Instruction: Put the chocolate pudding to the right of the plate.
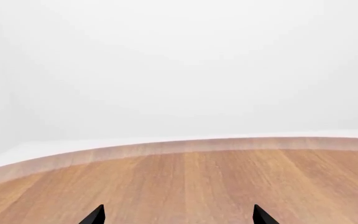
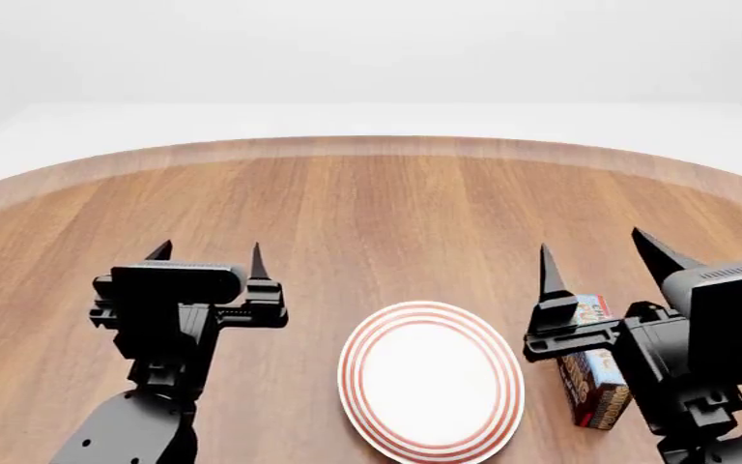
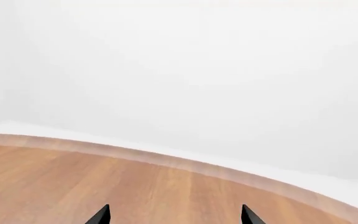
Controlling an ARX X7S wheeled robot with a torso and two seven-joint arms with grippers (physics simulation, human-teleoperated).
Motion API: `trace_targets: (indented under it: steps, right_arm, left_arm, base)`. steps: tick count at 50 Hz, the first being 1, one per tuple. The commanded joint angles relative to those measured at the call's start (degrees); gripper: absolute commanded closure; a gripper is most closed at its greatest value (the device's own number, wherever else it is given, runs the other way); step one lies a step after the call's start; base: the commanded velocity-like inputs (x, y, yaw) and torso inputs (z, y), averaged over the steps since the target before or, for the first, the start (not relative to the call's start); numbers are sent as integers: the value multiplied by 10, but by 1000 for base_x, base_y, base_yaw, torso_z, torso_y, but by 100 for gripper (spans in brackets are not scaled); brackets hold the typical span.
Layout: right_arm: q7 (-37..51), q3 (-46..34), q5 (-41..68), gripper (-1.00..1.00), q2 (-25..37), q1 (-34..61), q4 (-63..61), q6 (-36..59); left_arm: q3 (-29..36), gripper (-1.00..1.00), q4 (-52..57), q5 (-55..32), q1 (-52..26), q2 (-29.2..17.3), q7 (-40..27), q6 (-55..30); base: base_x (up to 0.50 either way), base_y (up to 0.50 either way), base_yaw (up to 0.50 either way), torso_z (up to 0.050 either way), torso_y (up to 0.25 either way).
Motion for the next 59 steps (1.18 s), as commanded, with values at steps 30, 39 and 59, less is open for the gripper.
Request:
trace_targets:
  steps: [30, 39, 59]
  right_arm:
    - [16, -28, 21, -100, 8, 58, -48, 25]
    - [22, -34, 34, -100, 12, 90, -60, 48]
    - [43, -11, 84, -100, 18, 132, -104, 92]
  left_arm:
    - [-11, -100, 69, -30, -39, -13, -21, -54]
    - [-11, -100, 104, -41, -72, -15, -30, -85]
    - [-17, -100, 147, -55, -91, -23, -43, -109]
  base:
    - [0, 0, 0, 0, 0]
    - [0, 0, 0, 0, 0]
    - [0, 0, 0, 0, 0]
